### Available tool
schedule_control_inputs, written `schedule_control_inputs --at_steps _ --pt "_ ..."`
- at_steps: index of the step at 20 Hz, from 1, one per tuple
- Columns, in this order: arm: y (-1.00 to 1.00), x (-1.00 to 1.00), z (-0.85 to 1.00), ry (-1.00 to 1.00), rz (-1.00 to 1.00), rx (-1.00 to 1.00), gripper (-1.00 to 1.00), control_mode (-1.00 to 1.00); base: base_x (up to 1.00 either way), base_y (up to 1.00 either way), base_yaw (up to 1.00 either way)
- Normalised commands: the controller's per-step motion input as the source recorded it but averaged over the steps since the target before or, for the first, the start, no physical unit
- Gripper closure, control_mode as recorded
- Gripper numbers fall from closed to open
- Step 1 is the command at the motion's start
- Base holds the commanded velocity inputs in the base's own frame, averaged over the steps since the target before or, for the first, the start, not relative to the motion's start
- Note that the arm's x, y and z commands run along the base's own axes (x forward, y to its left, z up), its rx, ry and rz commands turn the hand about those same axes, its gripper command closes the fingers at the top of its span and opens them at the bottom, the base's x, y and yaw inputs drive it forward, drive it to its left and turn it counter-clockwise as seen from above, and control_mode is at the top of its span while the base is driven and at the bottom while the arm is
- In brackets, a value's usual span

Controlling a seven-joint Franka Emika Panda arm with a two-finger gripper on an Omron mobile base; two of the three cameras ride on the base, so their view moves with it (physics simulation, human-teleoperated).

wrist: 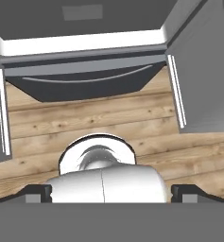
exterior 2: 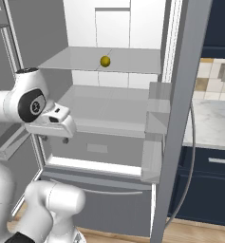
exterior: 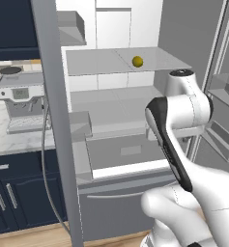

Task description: Retrieve a lemon from the fridge and place it on the cutting board with the fish.

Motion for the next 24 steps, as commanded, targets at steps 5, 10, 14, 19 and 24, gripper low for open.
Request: schedule_control_inputs --at_steps 5,10,14,19,24 --pt "-0.05 -0.22 -0.36 0.00 0.00 0.10 -1.00 -1.00 0.00 0.00 0.00" --pt "-0.01 -0.02 -0.24 -0.01 0.00 0.01 -1.00 -1.00 0.00 0.00 0.00" --pt "-0.02 0.00 -0.21 0.00 0.00 0.00 -1.00 -1.00 0.00 0.00 0.00" --pt "-0.01 0.00 -0.03 0.00 0.00 0.00 -1.00 -1.00 0.00 0.00 0.00" --pt "0.00 0.00 0.00 0.00 0.00 0.00 -1.00 -1.00 0.00 0.00 0.00"
